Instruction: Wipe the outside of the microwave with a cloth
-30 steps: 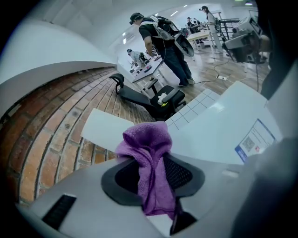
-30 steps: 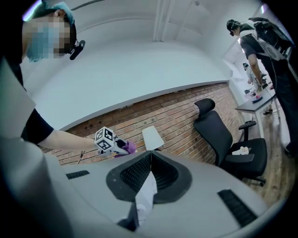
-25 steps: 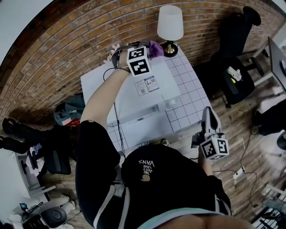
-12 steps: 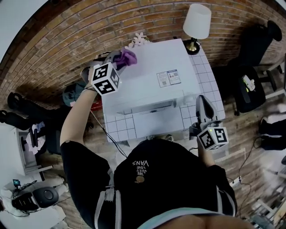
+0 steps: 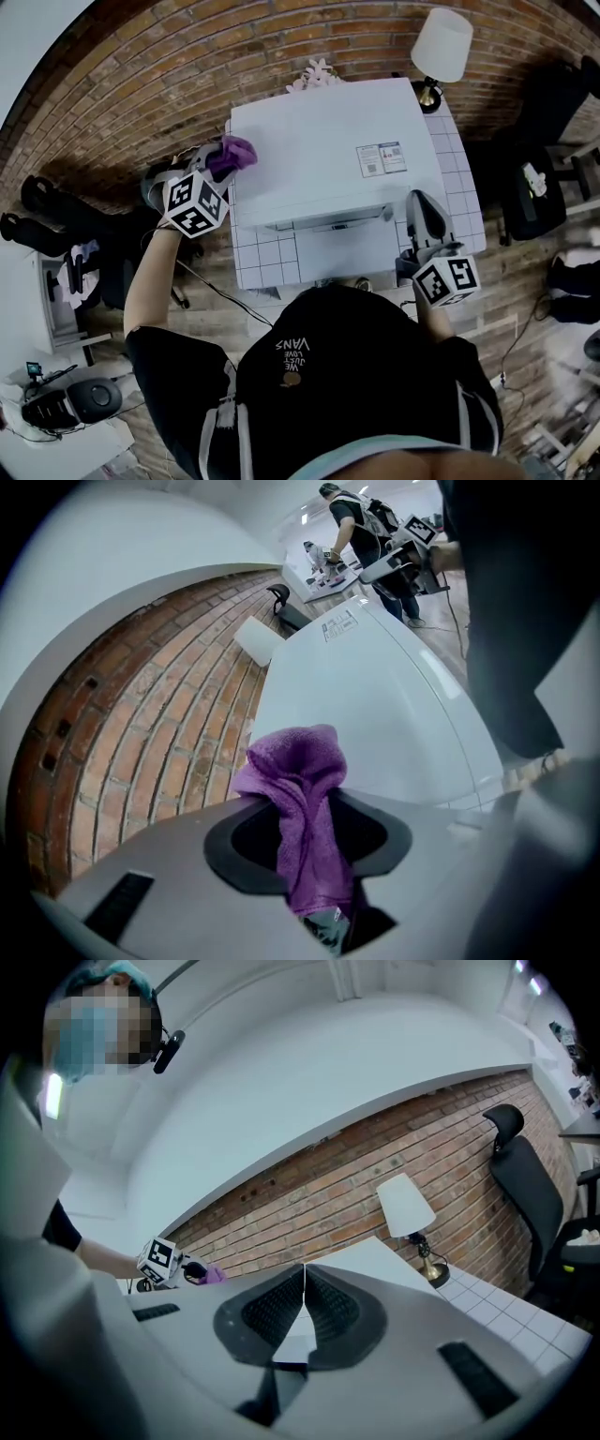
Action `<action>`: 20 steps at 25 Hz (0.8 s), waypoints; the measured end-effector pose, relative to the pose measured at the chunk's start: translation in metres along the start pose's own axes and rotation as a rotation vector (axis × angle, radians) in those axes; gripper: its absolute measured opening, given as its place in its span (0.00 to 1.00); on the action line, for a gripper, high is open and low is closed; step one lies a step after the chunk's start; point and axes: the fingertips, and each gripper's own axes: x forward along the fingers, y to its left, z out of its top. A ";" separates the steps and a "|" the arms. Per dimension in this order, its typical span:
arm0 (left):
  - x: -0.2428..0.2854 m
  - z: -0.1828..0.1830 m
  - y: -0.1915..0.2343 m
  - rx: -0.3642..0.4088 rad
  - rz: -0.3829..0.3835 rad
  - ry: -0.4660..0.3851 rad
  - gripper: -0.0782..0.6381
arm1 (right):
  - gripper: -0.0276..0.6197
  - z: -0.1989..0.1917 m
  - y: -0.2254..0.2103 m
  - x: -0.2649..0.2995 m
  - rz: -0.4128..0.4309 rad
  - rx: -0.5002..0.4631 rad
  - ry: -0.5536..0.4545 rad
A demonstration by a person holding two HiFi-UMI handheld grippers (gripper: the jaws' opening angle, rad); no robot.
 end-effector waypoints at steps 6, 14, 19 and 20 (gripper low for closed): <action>0.018 0.041 -0.001 0.105 -0.012 -0.048 0.30 | 0.05 0.005 -0.011 -0.015 -0.047 -0.008 -0.024; 0.057 0.153 -0.001 0.262 -0.064 -0.168 0.30 | 0.05 0.017 -0.048 -0.055 -0.149 -0.003 -0.064; 0.081 0.229 -0.006 0.346 -0.086 -0.244 0.30 | 0.05 0.025 -0.076 -0.084 -0.230 0.007 -0.080; 0.084 0.243 -0.008 0.359 -0.091 -0.259 0.30 | 0.05 0.026 -0.081 -0.090 -0.242 0.008 -0.083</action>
